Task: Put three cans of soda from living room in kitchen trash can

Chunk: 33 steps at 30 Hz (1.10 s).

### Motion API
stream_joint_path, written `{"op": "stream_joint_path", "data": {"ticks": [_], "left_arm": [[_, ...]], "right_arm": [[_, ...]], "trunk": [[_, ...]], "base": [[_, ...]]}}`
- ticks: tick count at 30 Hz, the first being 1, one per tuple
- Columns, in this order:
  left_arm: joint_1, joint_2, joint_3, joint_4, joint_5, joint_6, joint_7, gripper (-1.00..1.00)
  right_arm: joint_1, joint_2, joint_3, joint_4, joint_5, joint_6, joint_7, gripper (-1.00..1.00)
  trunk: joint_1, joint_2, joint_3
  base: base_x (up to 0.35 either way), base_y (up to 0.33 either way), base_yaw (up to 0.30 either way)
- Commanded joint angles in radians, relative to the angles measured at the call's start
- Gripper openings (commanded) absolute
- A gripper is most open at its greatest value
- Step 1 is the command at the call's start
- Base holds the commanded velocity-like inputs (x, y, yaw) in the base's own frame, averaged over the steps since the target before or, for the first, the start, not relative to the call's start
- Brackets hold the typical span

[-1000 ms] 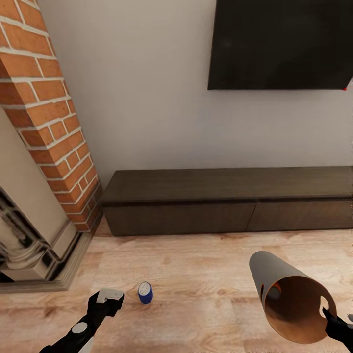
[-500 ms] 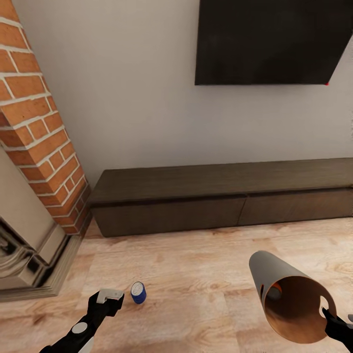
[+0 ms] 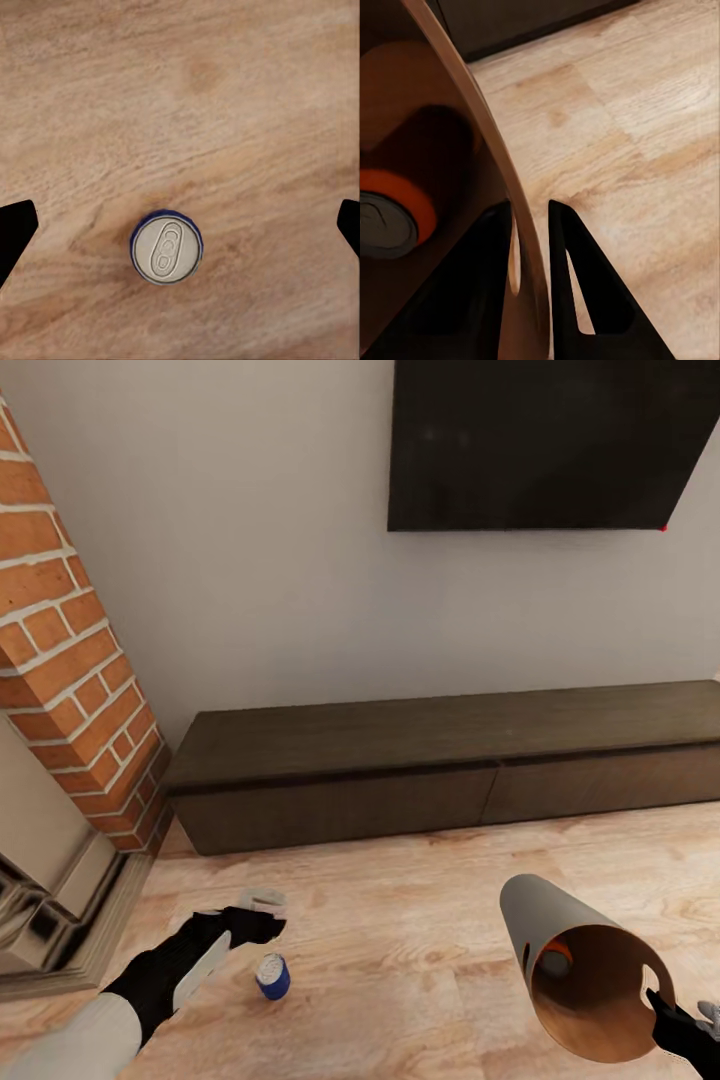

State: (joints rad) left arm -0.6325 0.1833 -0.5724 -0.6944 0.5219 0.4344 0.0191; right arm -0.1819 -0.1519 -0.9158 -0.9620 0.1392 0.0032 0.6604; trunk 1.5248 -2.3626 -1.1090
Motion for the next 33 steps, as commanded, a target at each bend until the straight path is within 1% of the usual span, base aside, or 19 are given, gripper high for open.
{"op": "stream_joint_path", "data": {"ticks": [1, 3, 4, 6, 7, 9, 10, 12, 13, 14, 15, 16, 18, 20, 22, 24, 28, 29, 33], "left_arm": [[-0.055, -0.001, 0.016, 0.055, 0.014, 0.036, -0.017, 1.00], [-0.107, -0.002, 0.029, 0.120, 0.026, 0.059, -0.027, 1.00], [-0.158, -0.003, 0.040, 0.216, 0.037, 0.067, -0.037, 1.00], [-0.184, -0.003, 0.046, 0.282, 0.042, 0.045, -0.043, 1.00], [-0.197, -0.002, 0.048, 0.316, 0.044, 0.025, -0.046, 1.00], [-0.202, -0.002, 0.048, 0.328, 0.045, 0.018, -0.047, 1.00], [-0.206, -0.001, 0.049, 0.336, 0.046, 0.016, -0.048, 1.00], [-0.208, 0.000, 0.052, 0.342, 0.047, 0.020, -0.049, 1.00], [-0.210, 0.001, 0.053, 0.346, 0.047, 0.029, -0.049, 1.00], [-0.210, 0.001, 0.053, 0.348, 0.047, 0.034, -0.049, 1.00], [-0.211, 0.001, 0.054, 0.350, 0.048, 0.044, -0.050, 1.00], [-0.212, 0.000, 0.054, 0.351, 0.047, 0.048, -0.050, 1.00], [-0.212, -0.001, 0.053, 0.349, 0.048, 0.061, -0.049, 1.00], [-0.212, -0.003, 0.053, 0.346, 0.048, 0.068, -0.049, 1.00], [-0.213, -0.003, 0.053, 0.344, 0.048, 0.070, -0.049, 1.00], [-0.213, -0.008, 0.052, 0.343, 0.048, 0.073, -0.048, 1.00], [-0.213, -0.022, 0.052, 0.342, 0.047, 0.074, -0.048, 1.00], [-0.213, -0.029, 0.052, 0.342, 0.045, 0.075, -0.047, 1.00], [-0.213, -0.034, 0.052, 0.342, 0.044, 0.082, -0.047, 1.00]], "right_arm": [[-0.001, 0.001, 0.003, -0.005, -0.010, 0.001, 0.006, -1.00], [-0.001, 0.002, 0.017, -0.011, -0.009, 0.001, 0.004, -1.00], [-0.001, 0.004, 0.056, -0.031, -0.009, 0.003, 0.000, -1.00], [-0.001, 0.008, 0.099, -0.063, -0.009, 0.011, -0.003, -1.00], [-0.001, 0.026, 0.130, -0.098, -0.008, 0.020, -0.010, -1.00], [-0.001, 0.049, 0.149, -0.130, -0.005, 0.026, -0.014, -1.00], [-0.001, 0.075, 0.167, -0.176, 0.002, 0.046, -0.021, -1.00], [-0.001, 0.099, 0.181, -0.238, 0.014, 0.091, -0.033, -1.00], [-0.001, 0.122, 0.194, -0.314, 0.028, 0.163, -0.048, -1.00], [-0.001, 0.131, 0.200, -0.352, 0.033, 0.204, -0.054, -1.00], [-0.001, 0.145, 0.216, -0.428, 0.041, 0.287, -0.065, -1.00], [-0.001, 0.149, 0.226, -0.463, 0.043, 0.328, -0.069, -1.00], [-0.010, 0.153, 0.261, -0.557, 0.050, 0.486, -0.077, -1.00], [-0.061, 0.144, 0.279, -0.596, 0.055, 0.618, -0.081, -1.00], [-0.095, 0.134, 0.283, -0.605, 0.057, 0.662, -0.082, -1.00], [-0.139, 0.103, 0.288, -0.615, 0.067, 0.709, -0.087, -1.00], [-0.162, 0.037, 0.291, -0.617, 0.092, 0.734, -0.087, -1.00], [-0.166, 0.009, 0.292, -0.611, 0.095, 0.737, -0.083, -1.00], [-0.169, -0.030, 0.292, -0.602, 0.099, 0.740, -0.056, -1.00]], "trunk": [[0.000, 0.000, 0.000], [0.000, 0.000, 0.000], [0.000, 0.000, 0.000], [0.000, 0.000, 0.000], [0.000, 0.000, 0.000], [0.000, 0.000, 0.000], [0.000, 0.000, 0.000], [0.000, 0.000, 0.000], [0.000, 0.000, 0.000], [0.000, 0.000, 0.000], [0.000, 0.000, 0.000], [0.000, 0.000, 0.000], [0.000, 0.000, 0.000], [0.000, 0.000, 0.000], [0.000, 0.000, 0.000], [0.000, 0.000, 0.000], [0.000, 0.000, 0.000], [0.000, 0.000, 0.000], [0.000, 0.000, 0.000]], "base": [[0.227, 0.000, -0.002], [0.163, 0.000, -0.001], [0.074, 0.000, -0.001], [0.043, 0.000, 0.000], [0.019, 0.000, 0.000], [0.014, 0.000, 0.000], [0.008, 0.000, 0.000], [0.006, 0.000, 0.000], [0.003, 0.000, 0.000], [0.003, 0.000, 0.000], [0.002, 0.000, 0.000], [0.001, 0.000, 0.000], [0.000, 0.000, 0.000], [0.000, 0.000, 0.000], [0.000, 0.000, 0.000], [0.000, 0.000, 0.000], [0.000, 0.000, 0.000], [0.000, 0.000, 0.000], [0.000, 0.000, 0.000]]}}
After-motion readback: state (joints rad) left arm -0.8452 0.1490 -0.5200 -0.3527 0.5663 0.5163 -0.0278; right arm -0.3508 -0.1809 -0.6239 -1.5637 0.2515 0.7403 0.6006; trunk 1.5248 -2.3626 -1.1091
